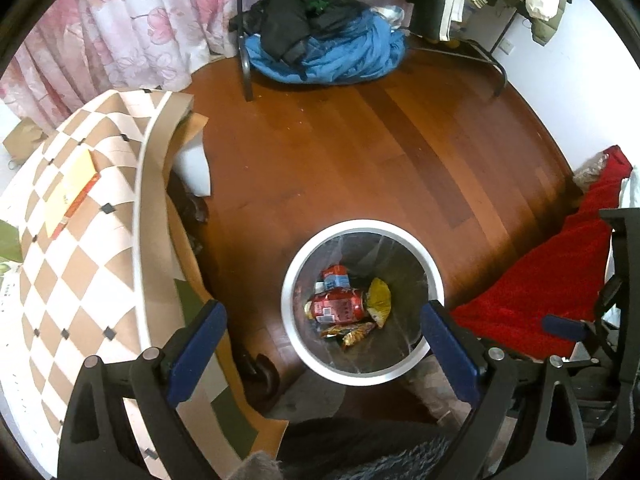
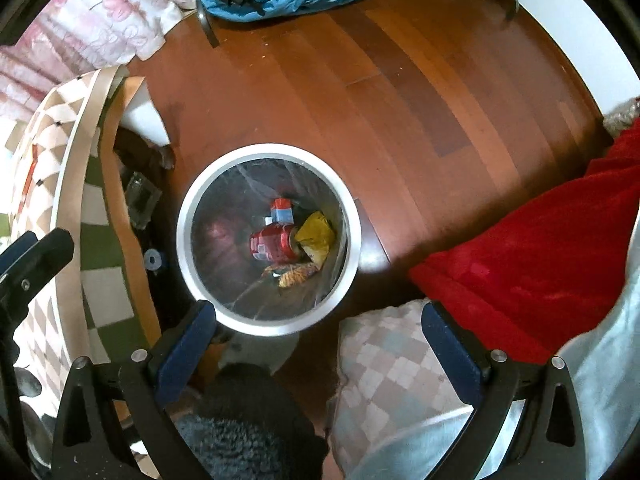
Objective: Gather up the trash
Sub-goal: 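Open both tools to drop the can and bag into the bin, then grasp the green-and-white box with the left tool while the right tool grasps the yellow cigarette pack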
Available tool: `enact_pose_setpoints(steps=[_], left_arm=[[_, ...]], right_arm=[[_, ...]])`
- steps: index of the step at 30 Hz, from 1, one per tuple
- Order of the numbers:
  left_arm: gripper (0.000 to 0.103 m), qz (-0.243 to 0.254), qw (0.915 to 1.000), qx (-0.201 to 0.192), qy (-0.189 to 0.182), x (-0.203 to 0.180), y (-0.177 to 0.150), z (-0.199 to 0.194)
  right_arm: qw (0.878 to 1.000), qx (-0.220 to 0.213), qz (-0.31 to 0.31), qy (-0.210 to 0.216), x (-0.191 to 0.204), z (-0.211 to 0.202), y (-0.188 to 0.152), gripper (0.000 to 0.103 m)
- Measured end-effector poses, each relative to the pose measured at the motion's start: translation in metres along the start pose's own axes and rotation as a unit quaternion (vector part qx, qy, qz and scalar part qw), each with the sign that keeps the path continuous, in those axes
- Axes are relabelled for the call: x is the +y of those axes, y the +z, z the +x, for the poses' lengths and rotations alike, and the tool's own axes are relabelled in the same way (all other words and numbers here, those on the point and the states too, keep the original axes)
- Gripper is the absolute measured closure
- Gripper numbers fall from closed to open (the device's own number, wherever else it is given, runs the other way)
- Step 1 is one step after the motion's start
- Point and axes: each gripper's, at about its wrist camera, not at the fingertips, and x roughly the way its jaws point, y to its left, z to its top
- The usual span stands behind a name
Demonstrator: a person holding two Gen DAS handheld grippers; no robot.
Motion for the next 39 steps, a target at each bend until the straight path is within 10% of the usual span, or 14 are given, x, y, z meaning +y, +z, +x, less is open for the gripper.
enact_pose_setpoints(steps=[23, 32, 39], left_arm=[[0.004, -0.016, 0.9932, -0.113, 0.025, 0.051, -0.013, -0.13], [0.004, -0.13, 0.9762, -0.128, 0.117, 0.21, -0.036, -0.154], [0.004, -0.238, 0.937, -0.087, 0.24, 0.366, -0.062, -0.131]], right_arm=[[0.99, -0.118, 0.03, 0.064, 0.035, -0.149, -0.038, 0.0], [0.983, -0.115, 0.0, 0.143, 0.164, -0.148, -0.016, 0.0], [0.982, -0.053, -0.021, 0.178, 0.323, -0.069, 0.035, 0.0]])
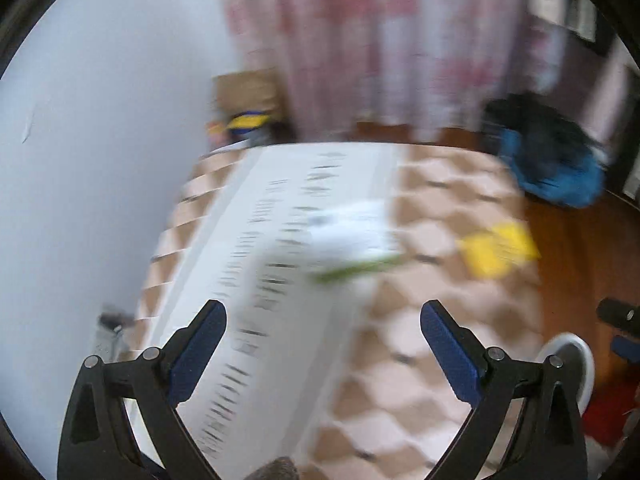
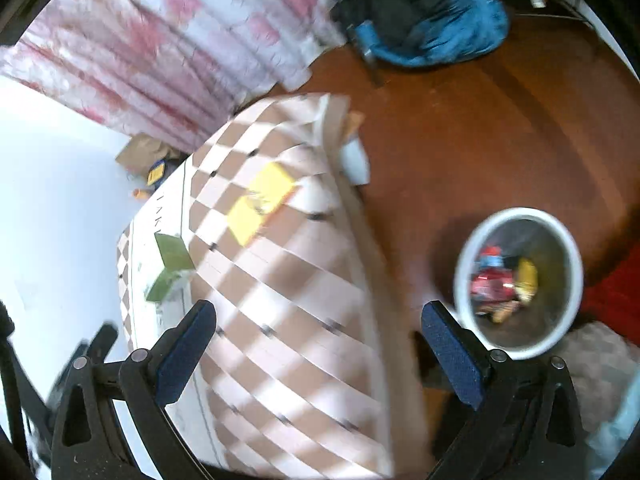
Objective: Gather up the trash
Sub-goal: 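Grasp the green-and-white box with the left tool while the right tool grasps the yellow cigarette pack, then carry the green box and yellow pack over the trash bin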
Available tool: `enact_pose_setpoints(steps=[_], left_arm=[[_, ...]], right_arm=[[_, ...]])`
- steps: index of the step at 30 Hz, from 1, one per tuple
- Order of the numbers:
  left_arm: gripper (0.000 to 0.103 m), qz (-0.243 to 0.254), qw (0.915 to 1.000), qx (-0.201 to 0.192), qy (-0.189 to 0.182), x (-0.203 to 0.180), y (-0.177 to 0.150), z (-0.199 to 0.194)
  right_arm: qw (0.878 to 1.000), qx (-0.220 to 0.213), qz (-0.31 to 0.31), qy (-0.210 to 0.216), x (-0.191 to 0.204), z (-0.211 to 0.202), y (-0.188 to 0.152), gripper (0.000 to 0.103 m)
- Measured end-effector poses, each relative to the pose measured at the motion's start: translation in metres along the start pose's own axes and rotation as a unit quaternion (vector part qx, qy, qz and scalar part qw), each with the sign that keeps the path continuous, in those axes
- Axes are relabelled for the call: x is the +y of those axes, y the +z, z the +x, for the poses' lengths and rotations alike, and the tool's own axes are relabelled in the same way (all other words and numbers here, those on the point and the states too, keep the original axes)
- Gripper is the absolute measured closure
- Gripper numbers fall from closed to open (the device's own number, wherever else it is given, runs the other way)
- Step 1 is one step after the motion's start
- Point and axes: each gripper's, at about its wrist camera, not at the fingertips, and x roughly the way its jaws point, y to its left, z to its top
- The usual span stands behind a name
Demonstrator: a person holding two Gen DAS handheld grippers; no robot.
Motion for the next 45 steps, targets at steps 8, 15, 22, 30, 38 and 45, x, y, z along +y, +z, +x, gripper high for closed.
enact_pose_setpoints(steps=[8, 15, 22, 30, 38, 45], left_arm=[[0.004, -0.106, 0.9917, 0.068, 0.027, 0.075, 0.01, 0.083], [0.004, -0.115, 0.9883, 0.089, -0.045, 0.059, 0.036, 0.093], [0.004, -0.064, 0.9833, 0.139, -0.098, 0.016, 0.055, 0.111], [0.004, -0.049, 0.9747, 0.186, -0.114, -0.024, 0.062, 0.139], [0.013, -0.035, 0.9819, 0.166, -0.084, -0.028, 0.054, 0.15], [0.013, -0.006, 0.9908, 0.124, -0.055, -0.022, 0.031, 0.122]], right_arm=[[0.995, 0.036, 0.069, -0.066, 0.047, 0.12, 0.056, 0.0], [0.987, 0.004, 0.011, -0.159, 0.083, 0.152, 0.071, 0.021], [0.976, 0.03, -0.152, -0.151, 0.1, 0.15, 0.047, 0.032], [0.967, 0.087, -0.186, -0.148, 0.082, 0.142, 0.041, 0.018], [0.973, 0.056, -0.144, -0.172, 0.081, 0.147, 0.038, 0.018], [0.971, 0.015, -0.174, -0.165, 0.098, 0.141, 0.027, 0.039]])
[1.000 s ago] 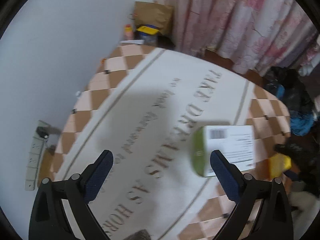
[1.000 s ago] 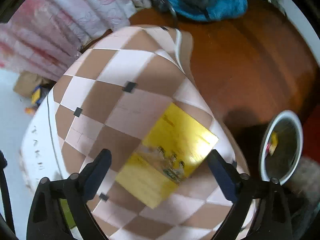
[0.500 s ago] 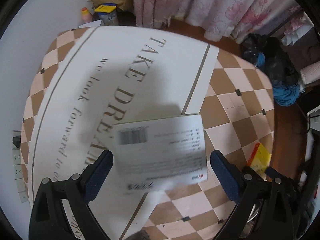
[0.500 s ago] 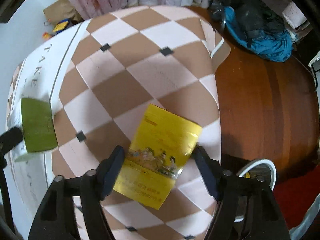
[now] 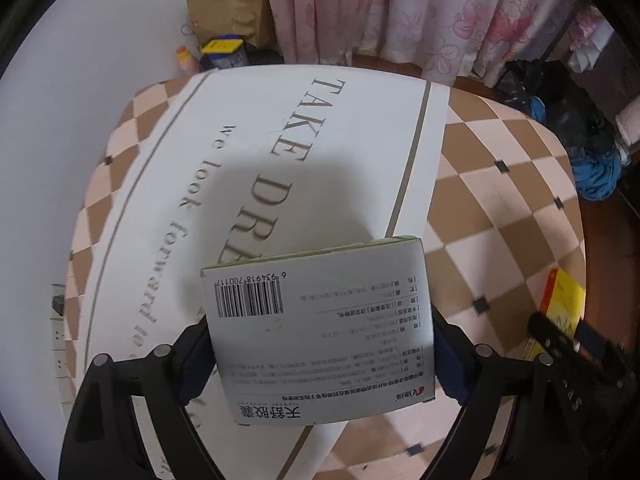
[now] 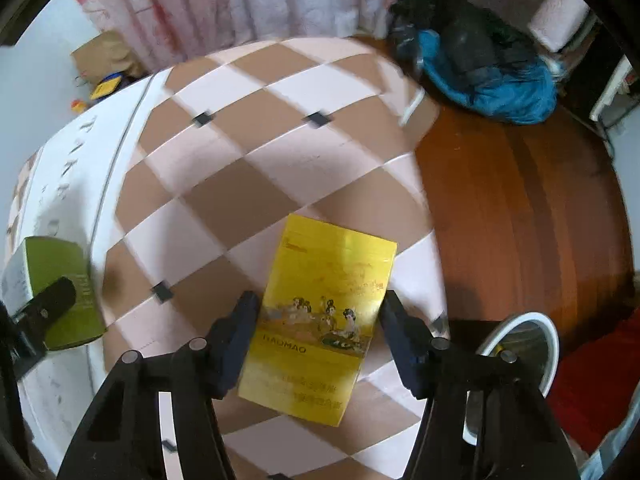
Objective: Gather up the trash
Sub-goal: 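Carry the green box and yellow pack over the trash bin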
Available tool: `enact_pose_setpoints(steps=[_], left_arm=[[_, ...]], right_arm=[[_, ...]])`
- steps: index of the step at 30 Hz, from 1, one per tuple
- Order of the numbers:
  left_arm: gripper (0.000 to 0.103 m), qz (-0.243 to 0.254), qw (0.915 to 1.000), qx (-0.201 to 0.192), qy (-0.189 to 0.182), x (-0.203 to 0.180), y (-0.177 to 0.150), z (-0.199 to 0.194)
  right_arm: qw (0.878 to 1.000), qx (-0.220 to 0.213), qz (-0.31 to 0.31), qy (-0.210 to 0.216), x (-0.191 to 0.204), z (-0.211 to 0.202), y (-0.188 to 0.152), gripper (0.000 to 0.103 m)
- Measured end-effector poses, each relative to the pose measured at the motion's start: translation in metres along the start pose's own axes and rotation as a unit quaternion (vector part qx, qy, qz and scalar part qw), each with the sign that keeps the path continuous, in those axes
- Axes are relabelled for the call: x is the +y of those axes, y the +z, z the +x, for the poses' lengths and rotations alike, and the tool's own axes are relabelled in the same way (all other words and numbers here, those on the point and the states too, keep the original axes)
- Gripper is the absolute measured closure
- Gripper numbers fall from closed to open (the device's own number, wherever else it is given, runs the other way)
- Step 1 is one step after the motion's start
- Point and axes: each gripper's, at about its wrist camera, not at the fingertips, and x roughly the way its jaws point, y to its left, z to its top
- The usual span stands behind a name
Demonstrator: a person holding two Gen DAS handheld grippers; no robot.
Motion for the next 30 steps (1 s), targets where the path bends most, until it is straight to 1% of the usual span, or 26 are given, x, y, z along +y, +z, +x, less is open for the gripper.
enact_pose_setpoints(steps=[2, 5, 10, 14, 17, 18, 20, 21, 24, 26, 30], left_arm=[[0.013, 0.006, 0.9999, -0.012, 0.005, 0.001, -0.009, -0.009], [0.013, 0.014, 0.9994, -0.031, 0.007, 0.003, -0.024, -0.024], [0.013, 0.032, 0.9973, -0.067, 0.0, -0.001, -0.046, -0.062], [0.013, 0.049, 0.9933, -0.103, -0.019, -0.018, -0.06, -0.104], [0.013, 0.071, 0.9886, -0.126, -0.041, -0.038, -0.074, -0.137], [0.013, 0.08, 0.9864, -0.135, -0.05, -0.048, -0.08, -0.15], [0.013, 0.095, 0.9825, -0.147, -0.065, -0.065, -0.088, -0.168], [0.013, 0.104, 0.98, -0.154, -0.072, -0.075, -0.092, -0.178], [0.013, 0.13, 0.9713, -0.167, -0.109, -0.11, -0.107, -0.204], [0.013, 0.144, 0.9657, -0.172, -0.131, -0.133, -0.115, -0.214], [0.013, 0.18, 0.9553, -0.164, -0.168, -0.187, -0.132, -0.22]], right_arm=[[1.0, -0.006, 0.001, 0.013, -0.002, -0.003, -0.005, 0.04], [0.999, -0.029, -0.003, 0.023, -0.007, -0.019, -0.019, 0.04], [0.996, -0.074, -0.008, 0.048, -0.021, -0.06, -0.049, 0.04], [0.991, -0.114, -0.001, 0.074, -0.047, -0.11, -0.075, 0.04], [0.987, -0.138, 0.004, 0.087, -0.067, -0.142, -0.092, 0.04], [0.984, -0.15, 0.007, 0.091, -0.079, -0.158, -0.099, 0.04], [0.982, -0.164, 0.012, 0.092, -0.095, -0.176, -0.109, 0.04], [0.981, -0.172, 0.017, 0.094, -0.11, -0.189, -0.116, 0.04], [0.978, -0.186, 0.036, 0.092, -0.148, -0.213, -0.132, 0.04], [0.976, -0.191, 0.052, 0.09, -0.176, -0.224, -0.142, 0.04], [0.975, -0.193, 0.086, 0.066, -0.237, -0.234, -0.165, 0.04]])
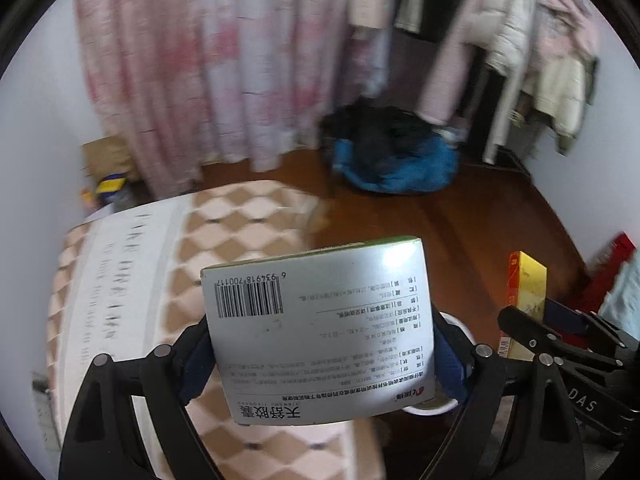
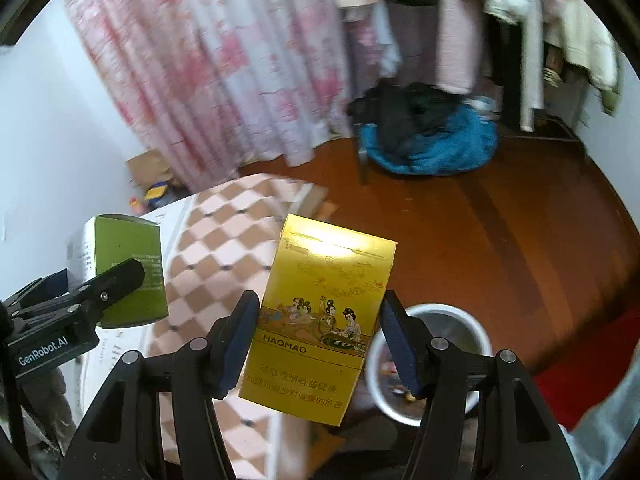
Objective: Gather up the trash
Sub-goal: 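Carry the green box and yellow pack over the trash bin, then open both tools to drop the box and pack into the bin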
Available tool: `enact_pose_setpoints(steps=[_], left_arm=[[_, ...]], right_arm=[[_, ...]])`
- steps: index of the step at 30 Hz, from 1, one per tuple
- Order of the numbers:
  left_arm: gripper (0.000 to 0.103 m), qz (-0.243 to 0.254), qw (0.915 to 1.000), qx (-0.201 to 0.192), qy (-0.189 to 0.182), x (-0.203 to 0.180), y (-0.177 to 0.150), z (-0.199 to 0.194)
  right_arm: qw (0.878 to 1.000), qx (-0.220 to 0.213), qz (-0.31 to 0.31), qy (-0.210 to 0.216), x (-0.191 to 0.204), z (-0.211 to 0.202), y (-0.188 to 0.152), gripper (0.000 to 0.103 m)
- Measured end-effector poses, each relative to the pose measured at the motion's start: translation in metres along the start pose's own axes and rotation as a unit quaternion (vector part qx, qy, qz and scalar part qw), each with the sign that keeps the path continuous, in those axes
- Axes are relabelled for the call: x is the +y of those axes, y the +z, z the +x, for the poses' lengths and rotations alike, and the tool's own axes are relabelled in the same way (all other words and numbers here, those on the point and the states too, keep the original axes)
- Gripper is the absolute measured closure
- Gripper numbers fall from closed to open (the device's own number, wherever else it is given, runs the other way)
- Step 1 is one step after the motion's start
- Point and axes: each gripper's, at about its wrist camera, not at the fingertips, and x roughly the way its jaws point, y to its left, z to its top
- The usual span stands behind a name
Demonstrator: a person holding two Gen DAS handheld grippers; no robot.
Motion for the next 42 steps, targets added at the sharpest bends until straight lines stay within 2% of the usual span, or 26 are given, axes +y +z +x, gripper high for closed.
enact_pose_setpoints(steps=[4, 9, 13, 17, 21, 24, 25, 26, 27, 28, 36, 42], left_arm=[[0.013, 0.029, 0.9986, 0.027, -0.034, -0.048, -0.006, 0.031], [0.013, 0.058, 0.9916, 0.087, -0.076, -0.099, -0.023, 0.096], [0.012, 0.059, 0.981, 0.152, -0.105, -0.125, -0.039, 0.151], [0.011, 0.044, 0.9711, 0.203, -0.118, -0.137, -0.045, 0.195], [0.004, 0.031, 0.967, 0.226, -0.114, -0.14, -0.048, 0.213], [0.004, 0.025, 0.968, 0.225, -0.109, -0.139, -0.047, 0.213], [0.004, 0.024, 0.969, 0.222, -0.105, -0.138, -0.048, 0.211], [0.004, 0.024, 0.9705, 0.22, -0.097, -0.137, -0.047, 0.208], [0.004, 0.024, 0.9712, 0.218, -0.094, -0.136, -0.048, 0.203], [0.004, 0.025, 0.9721, 0.215, -0.09, -0.133, -0.05, 0.2], [0.003, 0.046, 0.9841, 0.166, -0.042, -0.115, -0.05, 0.153], [0.003, 0.057, 0.9883, 0.135, -0.044, -0.109, -0.05, 0.106]], right_arm=[[0.999, 0.02, 0.036, -0.035, -0.066, 0.01, -0.014, 0.04], [0.991, 0.077, 0.094, -0.048, -0.145, 0.057, -0.045, 0.04], [0.984, 0.122, 0.12, -0.055, -0.183, 0.106, -0.067, 0.04], [0.976, 0.154, 0.141, -0.053, -0.21, 0.143, -0.083, 0.04], [0.969, 0.177, 0.161, -0.053, -0.23, 0.171, -0.092, 0.039], [0.965, 0.19, 0.174, -0.041, -0.234, 0.184, -0.096, 0.038], [0.964, 0.192, 0.177, -0.04, -0.234, 0.185, -0.097, 0.035], [0.963, 0.195, 0.181, -0.039, -0.234, 0.187, -0.098, 0.028], [0.962, 0.198, 0.184, -0.038, -0.233, 0.188, -0.099, 0.01], [0.962, 0.199, 0.185, -0.039, -0.232, 0.185, -0.1, 0.0], [0.962, 0.208, 0.166, -0.066, -0.206, 0.139, -0.097, 0.0], [0.968, 0.187, 0.149, -0.071, -0.182, 0.078, -0.095, 0.0]])
